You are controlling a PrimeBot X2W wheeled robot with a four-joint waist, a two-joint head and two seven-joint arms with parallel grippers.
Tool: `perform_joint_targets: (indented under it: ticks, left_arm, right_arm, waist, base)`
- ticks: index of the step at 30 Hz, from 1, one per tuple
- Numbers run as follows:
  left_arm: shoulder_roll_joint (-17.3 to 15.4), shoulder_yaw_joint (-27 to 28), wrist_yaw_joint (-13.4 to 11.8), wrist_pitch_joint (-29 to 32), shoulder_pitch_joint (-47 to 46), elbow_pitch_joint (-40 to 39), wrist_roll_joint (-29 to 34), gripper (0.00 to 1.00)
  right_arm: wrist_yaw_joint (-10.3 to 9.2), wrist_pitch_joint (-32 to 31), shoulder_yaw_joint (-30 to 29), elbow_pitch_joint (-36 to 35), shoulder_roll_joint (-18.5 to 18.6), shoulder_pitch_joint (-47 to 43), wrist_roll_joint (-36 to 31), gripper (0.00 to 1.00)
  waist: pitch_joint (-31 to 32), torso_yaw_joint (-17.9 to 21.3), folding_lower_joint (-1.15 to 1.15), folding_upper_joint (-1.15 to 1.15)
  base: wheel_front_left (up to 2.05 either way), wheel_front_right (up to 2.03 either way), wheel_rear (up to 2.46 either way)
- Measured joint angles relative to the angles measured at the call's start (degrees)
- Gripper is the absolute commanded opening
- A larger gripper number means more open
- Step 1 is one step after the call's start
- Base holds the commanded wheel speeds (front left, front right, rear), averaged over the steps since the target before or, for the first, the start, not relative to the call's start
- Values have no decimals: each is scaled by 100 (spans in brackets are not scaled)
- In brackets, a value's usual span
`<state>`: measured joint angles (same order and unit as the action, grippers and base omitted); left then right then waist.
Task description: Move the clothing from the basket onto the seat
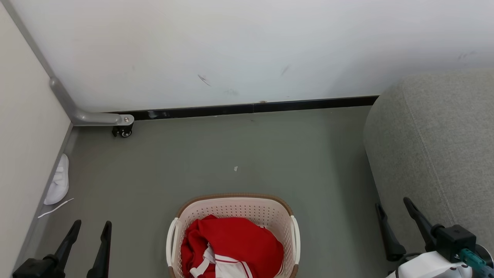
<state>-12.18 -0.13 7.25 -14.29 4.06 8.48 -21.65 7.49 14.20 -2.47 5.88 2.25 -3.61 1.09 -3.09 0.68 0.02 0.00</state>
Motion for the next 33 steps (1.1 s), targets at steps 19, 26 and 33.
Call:
perform_joint_targets:
  ticks: [19, 26, 33]
  left_arm:
    - [-231, -312, 0, 0, -57, -119, -155, 100]
    - [-328, -446, 1, 0, -239, -169, -271, 100]
    - [-495, -624, 2, 0, -336, -185, -360, 100]
  right_arm:
    - [0, 0, 90, -148, -3, 26, 151, 100]
    - [0, 0, 135, -177, -4, 48, 231, 100]
    - [0, 0, 159, -204, -4, 85, 307, 100]
  waist:
    - [-515, 152, 0, 0]
    - [-768, 212, 0, 0]
    - [-1025, 279, 0, 0]
  base:
    - [0, 0, 0]
    - [0, 0, 0]
    - [0, 0, 0]
